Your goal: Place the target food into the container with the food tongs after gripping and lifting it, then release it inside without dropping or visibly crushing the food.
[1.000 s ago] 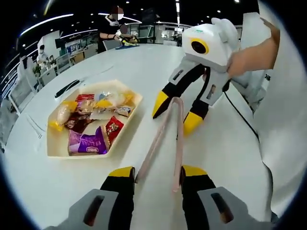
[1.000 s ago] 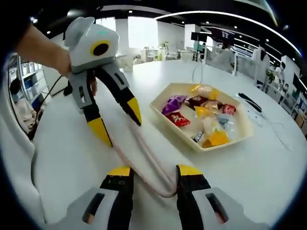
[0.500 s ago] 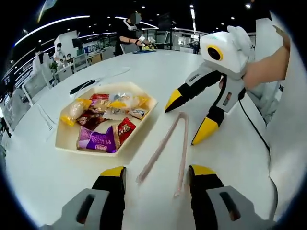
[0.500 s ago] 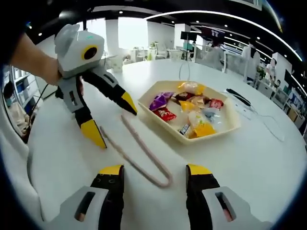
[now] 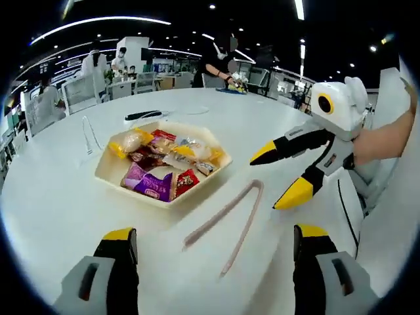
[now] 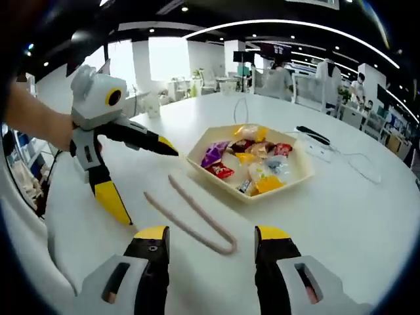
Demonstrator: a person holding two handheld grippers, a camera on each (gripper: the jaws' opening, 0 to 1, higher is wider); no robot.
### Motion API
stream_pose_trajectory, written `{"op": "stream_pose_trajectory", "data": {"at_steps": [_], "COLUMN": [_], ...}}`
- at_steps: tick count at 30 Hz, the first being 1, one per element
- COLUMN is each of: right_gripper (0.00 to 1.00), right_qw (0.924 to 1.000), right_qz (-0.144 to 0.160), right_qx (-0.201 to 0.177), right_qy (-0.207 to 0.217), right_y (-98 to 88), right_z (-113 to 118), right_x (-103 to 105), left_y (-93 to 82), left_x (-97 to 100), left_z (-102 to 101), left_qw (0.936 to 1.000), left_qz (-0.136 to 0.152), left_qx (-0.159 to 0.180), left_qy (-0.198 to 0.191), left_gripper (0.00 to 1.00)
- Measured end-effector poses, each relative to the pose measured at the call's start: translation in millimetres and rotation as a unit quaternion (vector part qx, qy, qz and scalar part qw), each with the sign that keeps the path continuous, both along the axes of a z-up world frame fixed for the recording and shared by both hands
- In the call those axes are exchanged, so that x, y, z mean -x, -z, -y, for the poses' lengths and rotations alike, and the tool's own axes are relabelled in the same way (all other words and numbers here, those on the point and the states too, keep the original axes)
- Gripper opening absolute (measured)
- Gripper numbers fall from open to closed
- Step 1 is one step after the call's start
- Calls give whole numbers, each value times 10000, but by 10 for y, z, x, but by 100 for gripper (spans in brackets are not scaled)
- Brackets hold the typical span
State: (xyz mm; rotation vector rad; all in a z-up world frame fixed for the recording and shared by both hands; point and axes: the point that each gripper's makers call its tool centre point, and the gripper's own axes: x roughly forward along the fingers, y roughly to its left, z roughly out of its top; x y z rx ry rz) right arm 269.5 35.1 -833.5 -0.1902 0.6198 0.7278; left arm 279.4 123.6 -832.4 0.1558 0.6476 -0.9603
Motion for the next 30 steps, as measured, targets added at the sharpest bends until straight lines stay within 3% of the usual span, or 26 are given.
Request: {"op": "stream_pose_trajectory", "data": {"at_steps": [3,4,5,8,12,14,19,30], "right_gripper": [50,49,48,52,52,54,53,46], "right_qw": [10000,9993,9988,9984,9997,9997,9996,9994], "right_qz": [-54,-332,-388,-113,79,199,221,163], "right_qx": [-51,-129,-184,-353,-80,-38,-181,-195], "right_qy": [59,143,234,427,197,102,82,224], "right_y": [-1,25,21,-49,-22,-33,-80,-104], "right_z": [19,21,33,54,50,11,-24,46], "right_x": [-11,23,0,-80,-72,-60,-39,14], "left_y": [-57,-112,-160,-249,-354,-420,-363,-408], "left_x": [-1,-19,-35,-83,-110,-108,-68,52], "left_z": [-24,-32,-49,-88,-107,-39,38,7], "left_qw": [9996,9990,9982,9963,9934,9863,9890,9839], "left_qz": [-68,-79,-98,-48,-98,-408,-304,-237], "left_qx": [158,302,403,604,835,1294,1163,1364], "left_qy": [-204,-327,-431,-616,-780,-935,-866,-1134], "left_gripper": [99,99,99,99,99,99,99,99]}}
